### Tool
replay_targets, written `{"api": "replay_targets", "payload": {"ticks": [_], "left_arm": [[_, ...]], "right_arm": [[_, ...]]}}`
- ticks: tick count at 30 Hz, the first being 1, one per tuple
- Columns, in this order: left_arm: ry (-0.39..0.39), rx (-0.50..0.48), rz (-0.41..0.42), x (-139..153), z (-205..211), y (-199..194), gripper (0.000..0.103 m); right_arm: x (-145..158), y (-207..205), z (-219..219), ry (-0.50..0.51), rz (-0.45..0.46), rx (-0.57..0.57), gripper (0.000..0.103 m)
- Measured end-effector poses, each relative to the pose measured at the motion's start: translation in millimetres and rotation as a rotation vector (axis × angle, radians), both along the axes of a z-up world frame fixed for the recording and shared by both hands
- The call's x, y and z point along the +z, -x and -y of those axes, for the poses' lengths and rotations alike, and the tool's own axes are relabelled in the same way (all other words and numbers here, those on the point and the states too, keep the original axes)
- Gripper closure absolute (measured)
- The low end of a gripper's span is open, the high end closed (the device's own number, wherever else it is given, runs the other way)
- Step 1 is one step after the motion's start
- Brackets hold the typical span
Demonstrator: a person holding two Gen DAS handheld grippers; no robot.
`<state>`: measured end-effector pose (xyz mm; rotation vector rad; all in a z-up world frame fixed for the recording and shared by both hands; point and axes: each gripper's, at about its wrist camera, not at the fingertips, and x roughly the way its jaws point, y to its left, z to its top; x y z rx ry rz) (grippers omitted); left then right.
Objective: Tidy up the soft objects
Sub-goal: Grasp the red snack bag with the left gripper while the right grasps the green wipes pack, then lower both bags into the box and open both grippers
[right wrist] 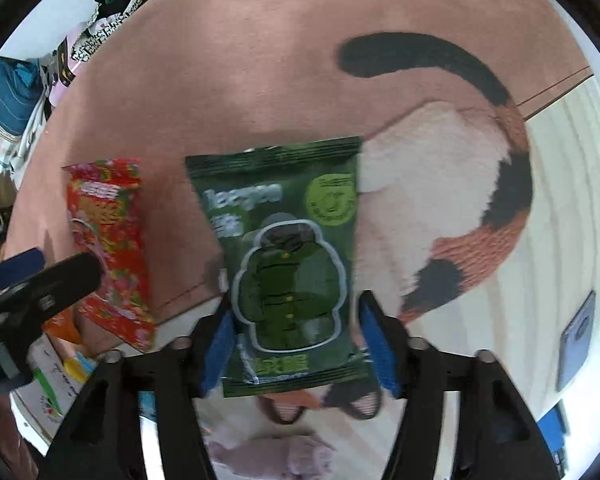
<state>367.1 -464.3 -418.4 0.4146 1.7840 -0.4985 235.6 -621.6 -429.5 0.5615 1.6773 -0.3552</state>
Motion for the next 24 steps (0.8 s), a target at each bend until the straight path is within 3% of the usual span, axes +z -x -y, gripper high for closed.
{"api": "replay_targets", "payload": {"ticks": [10,12,14,16,17,19,24], "left_arm": [[-0.089,-0.041,0.007,-35,15,8,0.007],[-0.097,-0.047,0.033,-33,14,10,0.015],[-0.084,-0.053,0.072,-26,13,15,0.038],[-0.075,-0.061,0.093,-18,15,25,0.057],[-0.065,-0.056,0.100,-14,13,29,0.058],[-0.047,-0.038,0.109,-8,7,33,0.058],[0.025,0.038,0.148,23,-35,50,0.059]], "right_arm": [[-32,-8,17,-0.002,-0.052,0.026,0.025],[-36,-12,15,0.021,-0.069,0.046,0.024],[-35,-19,3,0.049,-0.080,0.059,0.025],[-31,-18,1,0.060,-0.060,0.043,0.032],[-28,-17,-4,0.069,-0.048,0.044,0.047],[-21,-15,-11,0.107,-0.047,0.053,0.064],[11,-6,-33,0.135,0.013,0.092,0.067]]}}
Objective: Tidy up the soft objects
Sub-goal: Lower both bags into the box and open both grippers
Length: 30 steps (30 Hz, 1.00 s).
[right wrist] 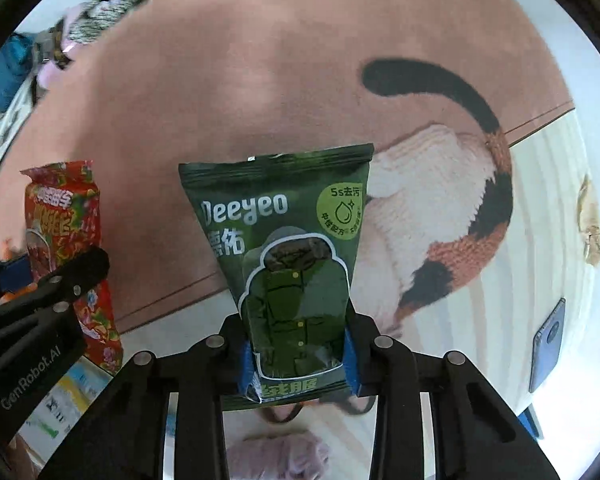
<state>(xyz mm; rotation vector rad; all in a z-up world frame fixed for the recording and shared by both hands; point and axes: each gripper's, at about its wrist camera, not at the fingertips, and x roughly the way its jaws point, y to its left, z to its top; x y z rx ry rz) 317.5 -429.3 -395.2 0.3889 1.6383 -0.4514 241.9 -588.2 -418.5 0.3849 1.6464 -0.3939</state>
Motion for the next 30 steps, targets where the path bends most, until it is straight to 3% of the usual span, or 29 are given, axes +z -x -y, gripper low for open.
{"api": "replay_targets", "payload": {"ticks": [5,12,16,22,26,30], "left_arm": [[0.104,0.075,0.068,68,-73,16,0.059],[0.138,0.244,0.133,136,-242,55,0.059],[0.064,0.326,0.129,138,-348,52,0.059],[-0.044,0.492,0.079,106,-476,35,0.059],[-0.096,0.545,0.055,76,-515,12,0.059],[-0.126,0.545,0.019,47,-527,-10,0.059]], "right_arm": [[54,23,-60,-0.056,0.114,0.084,0.067],[119,40,-225,-0.184,0.221,0.213,0.067],[153,50,-337,-0.263,0.241,0.288,0.067],[130,48,-448,-0.290,0.181,0.397,0.067],[99,42,-489,-0.253,0.109,0.428,0.067],[69,37,-505,-0.219,0.059,0.432,0.067]]}}
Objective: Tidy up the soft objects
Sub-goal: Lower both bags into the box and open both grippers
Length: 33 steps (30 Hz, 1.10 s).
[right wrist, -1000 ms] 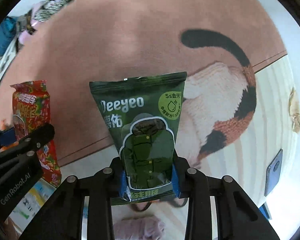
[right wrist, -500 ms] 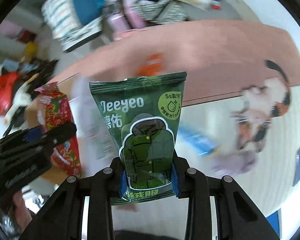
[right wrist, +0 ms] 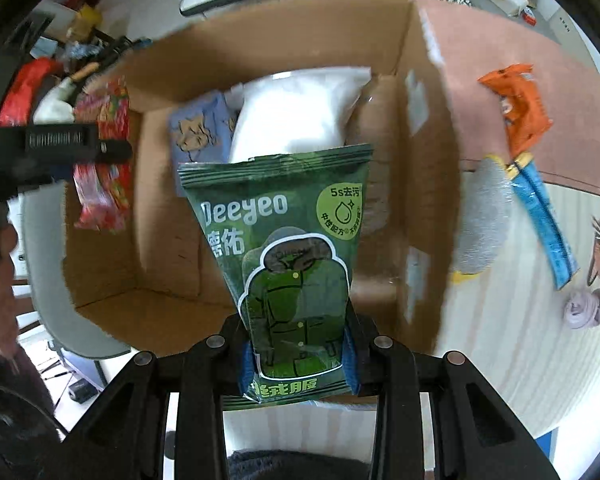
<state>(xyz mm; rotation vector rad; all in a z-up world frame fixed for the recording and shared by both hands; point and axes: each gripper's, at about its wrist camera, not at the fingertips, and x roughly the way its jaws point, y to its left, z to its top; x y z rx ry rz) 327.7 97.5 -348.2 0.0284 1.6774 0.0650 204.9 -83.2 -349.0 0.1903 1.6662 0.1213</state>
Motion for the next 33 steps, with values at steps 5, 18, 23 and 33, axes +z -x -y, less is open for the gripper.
{"api": "replay_targets", "payload": {"ticks": [5,18,23,33], "left_arm": [[-0.039,-0.029,-0.058,-37,5,-20,0.059],[-0.014,-0.051,-0.150,-70,11,-36,0.057],[0.053,-0.034,-0.135,-51,5,-34,0.048],[0.079,-0.039,-0.065,-11,-1,3,0.006]], "right_arm": [[-23,-7,-15,0.032,-0.043,-0.020,0.067],[-43,-20,-34,0.097,-0.100,0.019,0.065],[-51,-21,-38,0.065,-0.104,0.030,0.018],[-14,-19,-33,0.080,-0.046,0.023,0.000]]}}
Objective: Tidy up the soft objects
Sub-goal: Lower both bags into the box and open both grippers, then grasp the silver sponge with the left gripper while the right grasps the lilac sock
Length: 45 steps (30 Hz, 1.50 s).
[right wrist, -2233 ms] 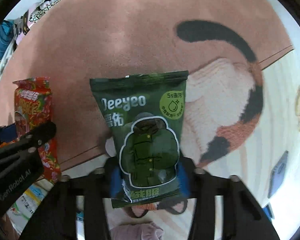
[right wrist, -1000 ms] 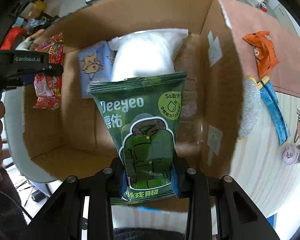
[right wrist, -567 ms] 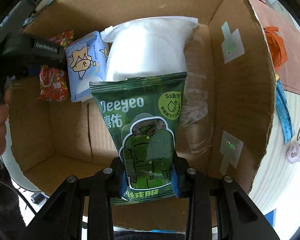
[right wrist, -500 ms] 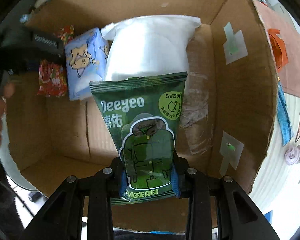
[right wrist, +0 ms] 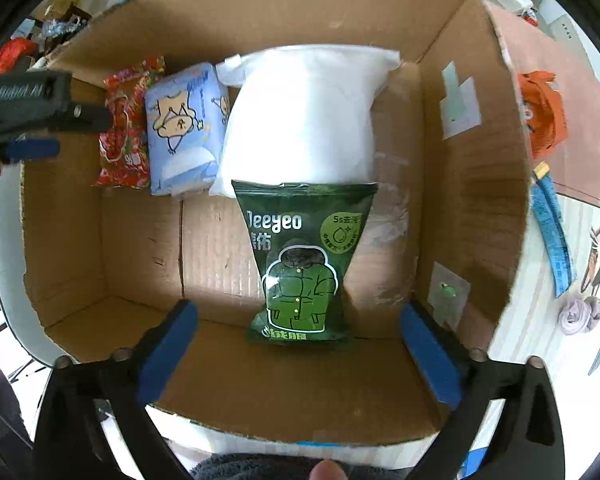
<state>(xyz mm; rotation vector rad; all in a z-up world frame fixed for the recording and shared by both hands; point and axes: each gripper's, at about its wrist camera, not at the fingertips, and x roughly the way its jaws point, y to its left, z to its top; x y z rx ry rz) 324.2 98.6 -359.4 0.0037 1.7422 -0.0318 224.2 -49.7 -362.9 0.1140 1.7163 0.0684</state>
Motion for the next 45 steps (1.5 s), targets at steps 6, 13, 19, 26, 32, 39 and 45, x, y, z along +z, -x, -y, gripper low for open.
{"api": "replay_targets", "payload": {"ticks": [6,13,19,26,32,39,45], "left_arm": [[0.048,0.040,0.065,33,-17,34,0.005],[0.063,0.050,0.169,71,-17,83,0.003],[0.104,0.058,0.176,84,-6,118,0.003],[0.054,-0.018,0.283,124,41,136,0.003],[0.023,-0.194,0.344,144,139,131,0.003],[-0.022,-0.515,0.232,96,278,98,0.003],[-0.123,-0.641,0.067,22,351,74,0.008]], "right_arm": [[29,11,8,-0.017,0.053,-0.020,0.000],[60,31,19,-0.015,0.128,-0.020,0.000],[78,56,31,-0.040,0.163,-0.031,0.000],[100,77,89,-0.069,0.222,-0.119,0.000],[89,95,207,-0.040,0.194,-0.358,0.000],[38,120,349,-0.013,0.102,-0.621,0.000],[-11,128,425,-0.118,0.042,-0.864,0.000]]}}
